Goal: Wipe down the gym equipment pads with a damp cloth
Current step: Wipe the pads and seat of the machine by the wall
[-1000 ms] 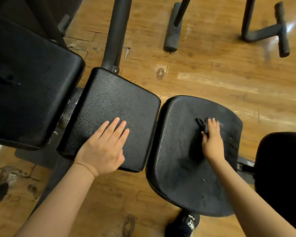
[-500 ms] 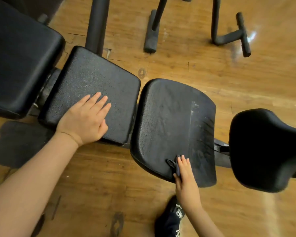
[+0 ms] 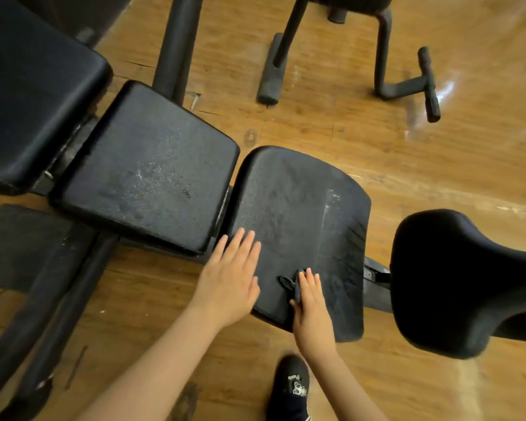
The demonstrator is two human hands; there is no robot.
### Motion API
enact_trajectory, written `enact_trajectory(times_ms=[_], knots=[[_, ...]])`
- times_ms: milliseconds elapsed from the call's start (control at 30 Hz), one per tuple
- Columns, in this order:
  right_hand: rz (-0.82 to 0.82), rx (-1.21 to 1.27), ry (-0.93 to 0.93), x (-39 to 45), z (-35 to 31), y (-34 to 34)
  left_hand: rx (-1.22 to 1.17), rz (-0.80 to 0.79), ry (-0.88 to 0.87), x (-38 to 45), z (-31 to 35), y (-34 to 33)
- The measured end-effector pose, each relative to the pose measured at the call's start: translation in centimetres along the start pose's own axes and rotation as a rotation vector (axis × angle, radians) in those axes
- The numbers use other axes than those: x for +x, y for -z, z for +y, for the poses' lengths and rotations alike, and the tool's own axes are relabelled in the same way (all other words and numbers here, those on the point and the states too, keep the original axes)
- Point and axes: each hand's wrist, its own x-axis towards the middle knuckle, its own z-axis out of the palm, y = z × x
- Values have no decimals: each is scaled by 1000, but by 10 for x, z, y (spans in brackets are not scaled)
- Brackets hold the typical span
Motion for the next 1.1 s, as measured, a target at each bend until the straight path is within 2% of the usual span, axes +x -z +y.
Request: enact_trajectory(times_ms=[233,400,533,700,867,1000,1100], knots=[[27,-5,-20,119,15,40,14,-55,132,28,22,-31],[11,-124,21,221,16,79,7,-69,172,30,27,-35],[15,-117,-5,260,8,95,31,-71,178,31,26,-36],[44,-19,11,221,15,75,36,-62,183,32,27,-36],[-3,36,154,115,34,43,46,-44,182,31,27,-37],[-71,40,151,38,36,24,62,-48,190,31,28,-36],[-102,22,146,11,37,16,70,-62,188,31,27,-36]])
